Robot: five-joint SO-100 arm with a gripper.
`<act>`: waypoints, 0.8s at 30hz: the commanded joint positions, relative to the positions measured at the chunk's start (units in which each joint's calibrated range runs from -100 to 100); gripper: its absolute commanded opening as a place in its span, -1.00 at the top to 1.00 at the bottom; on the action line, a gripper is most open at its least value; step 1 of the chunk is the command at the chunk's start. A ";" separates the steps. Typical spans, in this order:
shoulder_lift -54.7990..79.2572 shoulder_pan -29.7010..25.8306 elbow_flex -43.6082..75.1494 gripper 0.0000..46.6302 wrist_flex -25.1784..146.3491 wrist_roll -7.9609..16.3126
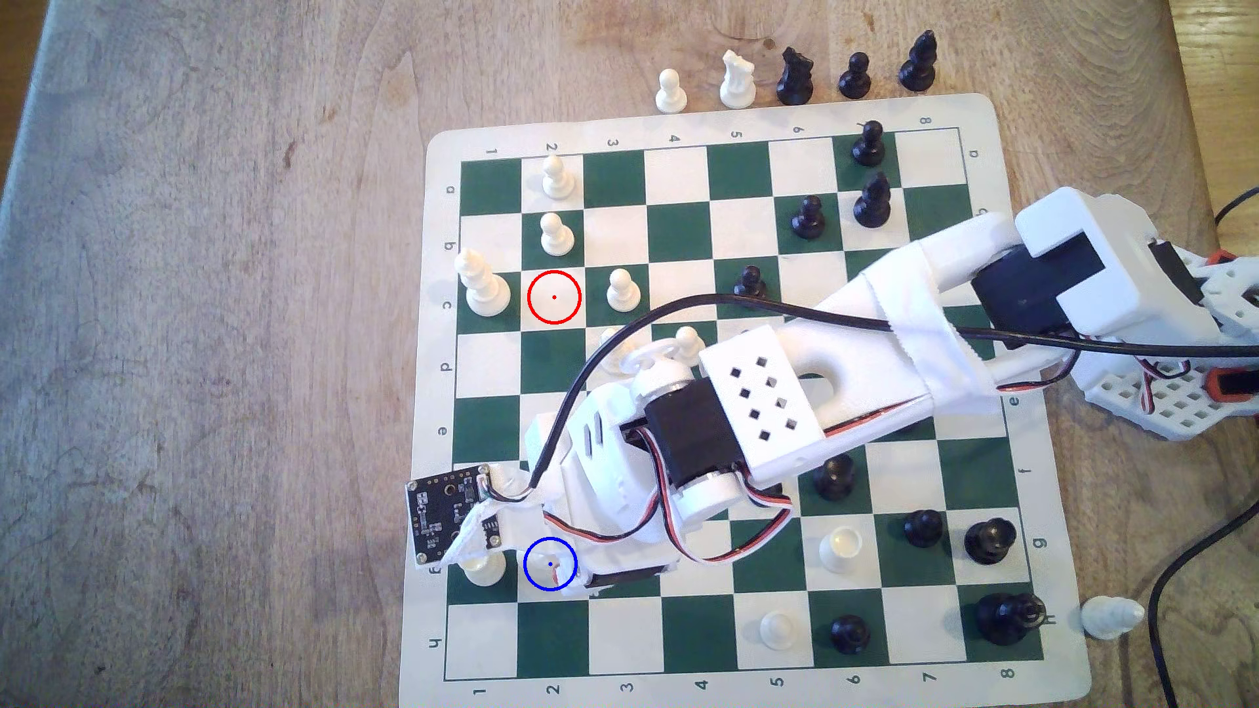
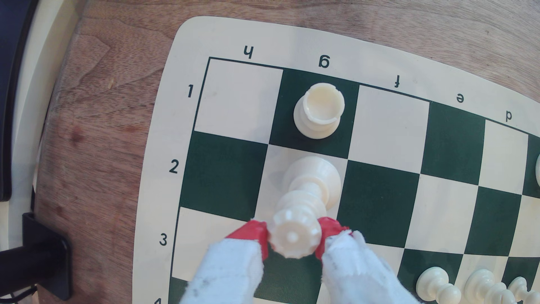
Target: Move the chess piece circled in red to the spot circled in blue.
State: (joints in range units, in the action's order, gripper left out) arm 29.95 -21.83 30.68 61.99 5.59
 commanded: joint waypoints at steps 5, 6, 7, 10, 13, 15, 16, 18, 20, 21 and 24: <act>-2.79 -0.35 5.95 0.99 2.71 -0.05; -2.70 -0.42 5.95 0.99 2.63 0.00; -2.53 -0.50 5.95 0.99 2.46 0.05; -2.28 -0.58 5.95 0.99 1.97 0.15; -1.94 -0.58 5.95 0.99 1.32 0.34; -1.60 -0.81 5.95 0.99 0.99 0.44; -1.52 -0.89 5.95 0.99 0.83 0.49; -1.35 -0.97 5.95 0.99 0.33 0.63; -1.01 -1.21 5.95 0.99 -0.24 0.83; -0.92 -1.36 5.95 0.99 -0.24 0.83; -0.67 -1.60 5.95 0.99 -0.24 0.78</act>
State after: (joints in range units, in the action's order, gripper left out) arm 31.46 -22.64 30.68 62.55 6.47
